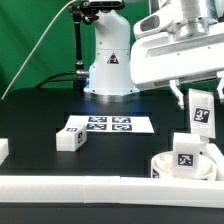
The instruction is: Assemble stool
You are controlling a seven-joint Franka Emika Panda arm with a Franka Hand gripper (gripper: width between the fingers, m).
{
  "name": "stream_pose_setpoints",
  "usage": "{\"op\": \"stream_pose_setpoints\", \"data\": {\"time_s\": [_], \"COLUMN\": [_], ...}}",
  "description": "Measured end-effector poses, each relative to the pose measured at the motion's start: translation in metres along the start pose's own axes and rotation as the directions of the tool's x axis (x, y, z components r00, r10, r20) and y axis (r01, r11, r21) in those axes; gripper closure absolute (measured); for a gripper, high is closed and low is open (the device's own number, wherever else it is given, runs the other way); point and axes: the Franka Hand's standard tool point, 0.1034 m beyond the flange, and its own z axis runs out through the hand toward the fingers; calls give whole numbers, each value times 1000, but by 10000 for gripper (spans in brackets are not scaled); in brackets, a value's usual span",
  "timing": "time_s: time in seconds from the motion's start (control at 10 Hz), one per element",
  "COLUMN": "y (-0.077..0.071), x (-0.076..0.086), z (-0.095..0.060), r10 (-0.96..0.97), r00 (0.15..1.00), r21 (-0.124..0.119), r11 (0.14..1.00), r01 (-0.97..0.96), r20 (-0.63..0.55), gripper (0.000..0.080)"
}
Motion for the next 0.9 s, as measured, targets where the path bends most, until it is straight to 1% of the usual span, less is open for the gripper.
{"op": "stream_pose_setpoints", "data": {"time_s": [0.1, 0.2, 0.3, 0.9], "y": [-2, 0, 2, 1], "x": [-13, -20, -21, -20], "z": [4, 9, 10, 11], "r10": [-8, -13, -15, -27], "r00": [1000, 999, 999, 999], "r21": [0, -5, -8, -7], "r11": [1000, 1000, 1000, 1000], "r01": [8, 13, 15, 27], "r20": [15, 31, 35, 35], "gripper": [471, 471, 471, 471]}}
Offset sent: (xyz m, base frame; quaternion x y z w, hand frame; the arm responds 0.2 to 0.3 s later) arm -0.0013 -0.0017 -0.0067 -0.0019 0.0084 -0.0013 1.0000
